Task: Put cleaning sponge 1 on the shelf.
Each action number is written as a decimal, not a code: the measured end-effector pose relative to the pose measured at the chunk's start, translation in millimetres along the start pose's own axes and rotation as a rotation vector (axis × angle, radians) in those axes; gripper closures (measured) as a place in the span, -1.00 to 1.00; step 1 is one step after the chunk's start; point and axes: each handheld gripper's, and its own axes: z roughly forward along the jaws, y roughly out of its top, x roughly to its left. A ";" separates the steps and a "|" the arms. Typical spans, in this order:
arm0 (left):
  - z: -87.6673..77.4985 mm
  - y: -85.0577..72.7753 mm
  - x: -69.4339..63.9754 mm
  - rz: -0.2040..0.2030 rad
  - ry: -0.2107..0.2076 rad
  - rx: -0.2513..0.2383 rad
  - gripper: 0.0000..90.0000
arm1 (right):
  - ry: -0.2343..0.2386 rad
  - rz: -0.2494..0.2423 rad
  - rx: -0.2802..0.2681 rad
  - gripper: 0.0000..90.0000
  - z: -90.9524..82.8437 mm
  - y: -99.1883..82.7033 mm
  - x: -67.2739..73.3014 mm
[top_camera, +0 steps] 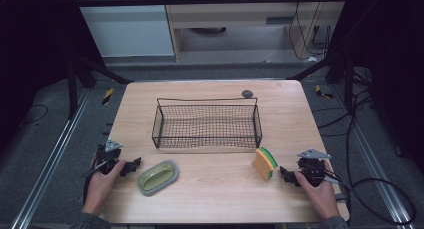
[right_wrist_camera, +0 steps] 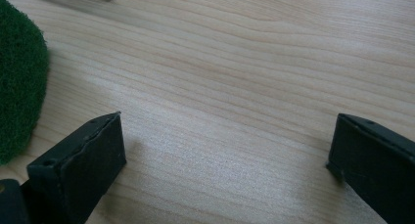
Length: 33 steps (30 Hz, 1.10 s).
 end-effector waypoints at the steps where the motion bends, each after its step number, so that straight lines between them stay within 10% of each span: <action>1: -0.7 0.2 -0.2 0.003 -0.006 0.002 -1.00 | 0.000 -0.006 0.001 -0.99 0.1 0.0 -0.2; 13: -38.2 28.9 -22.1 0.080 -0.053 -0.017 -0.92 | 0.007 -0.014 -0.001 -0.98 -0.3 -0.4 0.3; 33: -85.9 58.5 -63.6 0.291 -0.163 0.146 -0.61 | -0.002 -0.017 -0.003 -0.97 -0.5 -1.0 0.9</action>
